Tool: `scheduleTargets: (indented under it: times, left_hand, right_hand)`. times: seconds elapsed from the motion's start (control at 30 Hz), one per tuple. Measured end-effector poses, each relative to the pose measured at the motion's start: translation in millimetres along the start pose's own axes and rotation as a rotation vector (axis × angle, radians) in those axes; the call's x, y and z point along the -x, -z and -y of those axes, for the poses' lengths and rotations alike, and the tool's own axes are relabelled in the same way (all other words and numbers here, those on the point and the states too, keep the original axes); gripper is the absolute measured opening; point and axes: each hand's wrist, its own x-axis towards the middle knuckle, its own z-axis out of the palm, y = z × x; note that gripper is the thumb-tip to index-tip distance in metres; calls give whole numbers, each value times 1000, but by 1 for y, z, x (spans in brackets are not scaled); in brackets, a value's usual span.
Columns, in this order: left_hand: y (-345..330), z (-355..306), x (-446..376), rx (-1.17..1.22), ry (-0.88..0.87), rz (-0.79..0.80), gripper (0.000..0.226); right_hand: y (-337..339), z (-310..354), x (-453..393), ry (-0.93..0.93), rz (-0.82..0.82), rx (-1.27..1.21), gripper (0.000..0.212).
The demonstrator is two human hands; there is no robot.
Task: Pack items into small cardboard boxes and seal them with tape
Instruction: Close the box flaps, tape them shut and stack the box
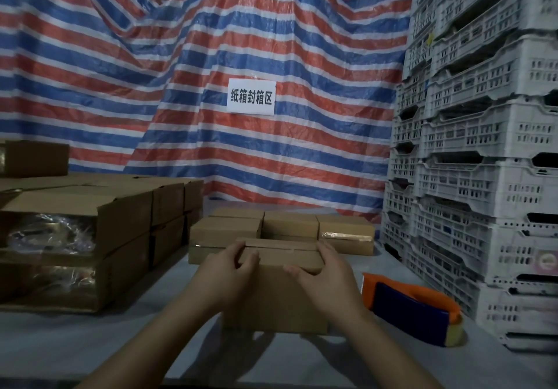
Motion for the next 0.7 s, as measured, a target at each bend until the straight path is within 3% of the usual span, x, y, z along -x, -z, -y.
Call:
scheduleTargets:
  times: [0.23,0.4,0.5,0.6,0.7]
  left_hand:
    - [-1,3,0,66,34,7,63]
    - [-3,-2,7,64,45,-17,66]
    - [-3,5,20,244,53,-29,70]
    - [-5,17,36,602,41,65,45]
    - [-11,17,35,665,40,14,18]
  right_hand:
    - [-10,0,16,-175,-108,-232,85]
    - [-16,-5,34,-190,-115,-338,70]
    - [-14,-9,35,-221,-95,-327,70]
    - [-10,-12,32,-240,-39,-367,60]
    - [-10,-14,26,-249,-42,-412,33]
